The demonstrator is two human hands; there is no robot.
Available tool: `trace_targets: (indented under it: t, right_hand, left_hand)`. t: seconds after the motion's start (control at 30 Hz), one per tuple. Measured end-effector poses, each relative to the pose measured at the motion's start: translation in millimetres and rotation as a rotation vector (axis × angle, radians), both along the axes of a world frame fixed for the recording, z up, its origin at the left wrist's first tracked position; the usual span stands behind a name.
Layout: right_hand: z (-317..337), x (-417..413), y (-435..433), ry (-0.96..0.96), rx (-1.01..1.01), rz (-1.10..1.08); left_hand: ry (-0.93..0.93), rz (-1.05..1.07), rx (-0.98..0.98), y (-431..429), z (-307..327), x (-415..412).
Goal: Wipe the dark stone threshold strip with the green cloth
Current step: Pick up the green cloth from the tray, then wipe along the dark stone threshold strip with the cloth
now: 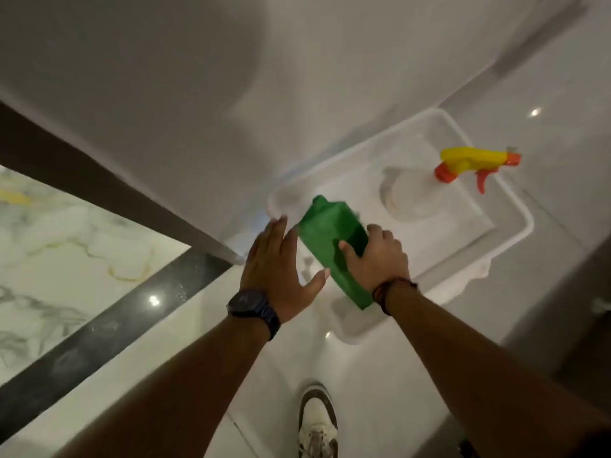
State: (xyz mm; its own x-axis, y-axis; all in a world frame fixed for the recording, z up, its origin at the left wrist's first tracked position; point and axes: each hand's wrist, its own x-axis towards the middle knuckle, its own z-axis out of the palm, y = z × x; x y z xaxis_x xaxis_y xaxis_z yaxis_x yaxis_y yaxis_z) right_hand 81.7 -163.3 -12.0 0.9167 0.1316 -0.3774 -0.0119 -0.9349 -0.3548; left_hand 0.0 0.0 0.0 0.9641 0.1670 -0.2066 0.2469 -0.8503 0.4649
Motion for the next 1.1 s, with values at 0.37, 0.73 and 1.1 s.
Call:
trace_targets:
  t: [0.37,0.73,1.1]
  right_hand:
    - [-35.4,16.8,6.5,-0.081,0.144,0.096]
    - [9.5,-120.0,121.2,-0.337,0.408,0.407]
    - [-277.1,-178.4,308.4,0.027,0.421,0.461]
  left_hand:
    - [-0.058,-0.152,0.072,11.5,-30.8,2.0]
    - [-0.073,0.179,0.006,141.2,-31.3,-169.6]
    - [0.168,0.575,0.083,237.6,-328.6,-337.1]
